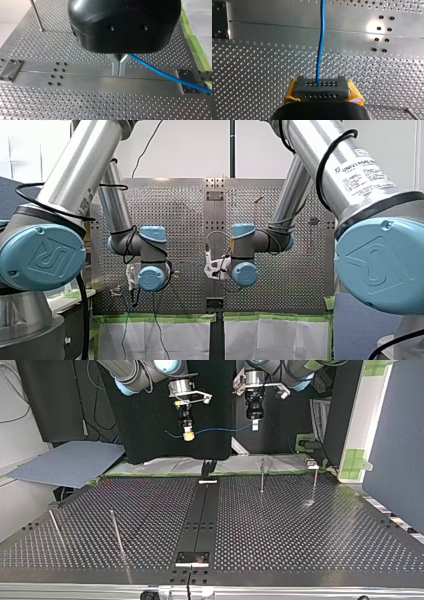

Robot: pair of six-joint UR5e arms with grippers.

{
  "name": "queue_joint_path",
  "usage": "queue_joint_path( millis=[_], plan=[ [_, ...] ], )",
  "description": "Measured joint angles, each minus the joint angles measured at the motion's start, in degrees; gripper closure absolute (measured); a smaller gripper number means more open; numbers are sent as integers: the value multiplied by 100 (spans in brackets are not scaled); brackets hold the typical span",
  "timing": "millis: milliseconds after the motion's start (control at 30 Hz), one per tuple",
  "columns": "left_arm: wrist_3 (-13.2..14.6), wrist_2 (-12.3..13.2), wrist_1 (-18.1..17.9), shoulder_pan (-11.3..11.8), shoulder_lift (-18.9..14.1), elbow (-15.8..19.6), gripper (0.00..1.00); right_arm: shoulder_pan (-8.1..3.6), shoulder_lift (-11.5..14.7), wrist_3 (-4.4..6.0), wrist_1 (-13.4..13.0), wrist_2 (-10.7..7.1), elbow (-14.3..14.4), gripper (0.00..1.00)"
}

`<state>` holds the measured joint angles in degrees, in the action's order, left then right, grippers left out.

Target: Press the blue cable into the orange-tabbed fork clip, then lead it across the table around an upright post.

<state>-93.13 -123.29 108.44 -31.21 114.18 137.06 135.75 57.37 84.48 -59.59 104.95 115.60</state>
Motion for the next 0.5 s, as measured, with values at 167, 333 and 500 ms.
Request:
queue_joint_path(
  millis=[167, 333, 500],
  plan=[
    [12, 79, 53, 58, 154, 72, 100, 44, -113, -83, 113, 32, -11, 100],
    [14, 97, 63, 67, 371, 89, 100, 59, -355, -125, 342, 42, -13, 100],
    [14, 99, 64, 69, 419, 90, 100, 61, -617, -131, 428, 44, -14, 100]
  ],
)
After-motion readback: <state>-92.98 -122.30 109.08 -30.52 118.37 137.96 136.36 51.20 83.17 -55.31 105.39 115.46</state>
